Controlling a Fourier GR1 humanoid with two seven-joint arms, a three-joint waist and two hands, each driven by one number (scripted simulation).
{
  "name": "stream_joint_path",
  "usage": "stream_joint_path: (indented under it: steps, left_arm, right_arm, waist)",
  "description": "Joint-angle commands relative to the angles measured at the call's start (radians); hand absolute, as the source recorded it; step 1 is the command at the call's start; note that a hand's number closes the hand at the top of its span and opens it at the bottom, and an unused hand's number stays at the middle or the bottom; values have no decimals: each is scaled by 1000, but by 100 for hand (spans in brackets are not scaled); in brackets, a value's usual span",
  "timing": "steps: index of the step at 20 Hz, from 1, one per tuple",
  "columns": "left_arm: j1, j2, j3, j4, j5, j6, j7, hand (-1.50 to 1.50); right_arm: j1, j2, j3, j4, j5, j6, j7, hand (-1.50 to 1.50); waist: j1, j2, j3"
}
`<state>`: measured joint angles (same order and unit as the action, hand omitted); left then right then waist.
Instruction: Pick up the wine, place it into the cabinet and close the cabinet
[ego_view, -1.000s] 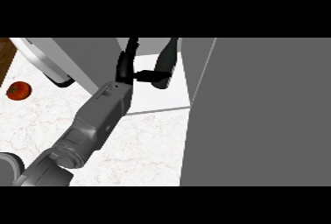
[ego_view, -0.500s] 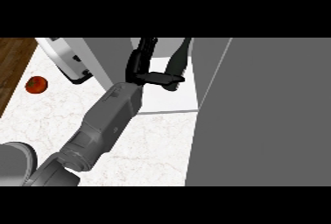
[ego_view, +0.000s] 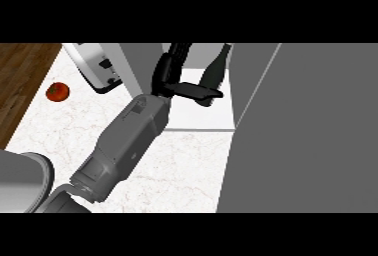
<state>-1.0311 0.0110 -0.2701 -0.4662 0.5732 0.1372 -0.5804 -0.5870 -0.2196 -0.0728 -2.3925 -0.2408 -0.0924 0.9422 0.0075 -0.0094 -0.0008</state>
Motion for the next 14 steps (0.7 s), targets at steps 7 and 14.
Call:
stream_joint_path:
  steps: [7,14]
  left_arm:
    - [233,-5,-186,-557,-41,161,244,-150]
    - [382,-10,-383,-830,-20,446,270,-150]
  right_arm:
    - [54,-2,45,-91,42,-30,21,-150]
    - [-68,-33,10,-57,-13,-60,79,-150]
  waist:
    - [25,-11,1]
    - [-9,2,0]
